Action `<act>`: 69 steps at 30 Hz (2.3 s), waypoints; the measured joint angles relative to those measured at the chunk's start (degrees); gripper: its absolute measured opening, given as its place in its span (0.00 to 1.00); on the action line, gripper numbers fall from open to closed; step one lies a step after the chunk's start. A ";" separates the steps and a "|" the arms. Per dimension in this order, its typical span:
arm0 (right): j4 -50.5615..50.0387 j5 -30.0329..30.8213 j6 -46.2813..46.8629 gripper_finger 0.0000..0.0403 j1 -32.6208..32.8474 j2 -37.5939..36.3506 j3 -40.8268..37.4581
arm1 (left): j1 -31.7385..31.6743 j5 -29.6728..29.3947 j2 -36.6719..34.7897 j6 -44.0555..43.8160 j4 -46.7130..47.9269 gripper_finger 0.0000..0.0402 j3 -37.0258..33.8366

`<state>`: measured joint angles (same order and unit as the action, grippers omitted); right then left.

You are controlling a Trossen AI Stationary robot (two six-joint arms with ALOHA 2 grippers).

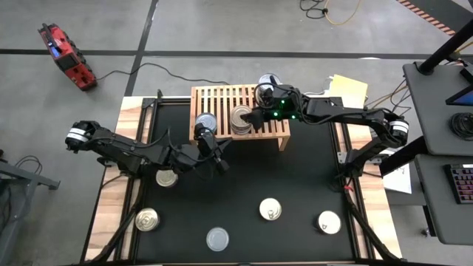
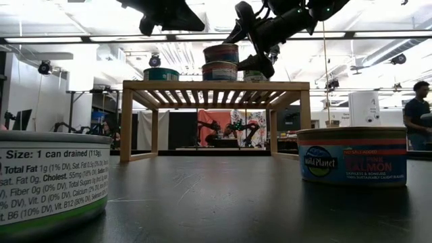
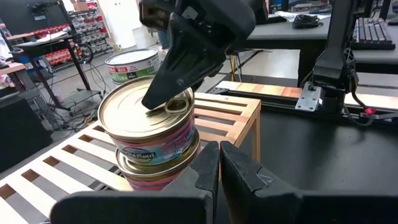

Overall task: Stack canned seafood by type on shelf
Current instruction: Stack the blue pink tuna can on top of the blue pink tuna can on the shelf

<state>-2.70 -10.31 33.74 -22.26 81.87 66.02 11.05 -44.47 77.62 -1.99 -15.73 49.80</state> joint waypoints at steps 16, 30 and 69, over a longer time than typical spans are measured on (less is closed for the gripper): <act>0.08 3.41 -0.24 0.80 0.28 0.02 0.00 | -0.03 -0.01 0.00 -0.01 0.59 0.00 -0.07; 1.29 2.36 1.18 0.78 0.76 -5.00 0.00 | 0.09 0.00 -0.01 -1.06 1.92 0.00 -0.11; -9.16 9.49 -18.25 0.03 15.06 0.81 -1.05 | 5.15 16.48 -2.99 -17.69 40.70 0.00 12.72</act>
<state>-11.85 -0.82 15.49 -7.20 82.67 64.97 16.21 -27.99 74.63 -19.68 24.97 62.52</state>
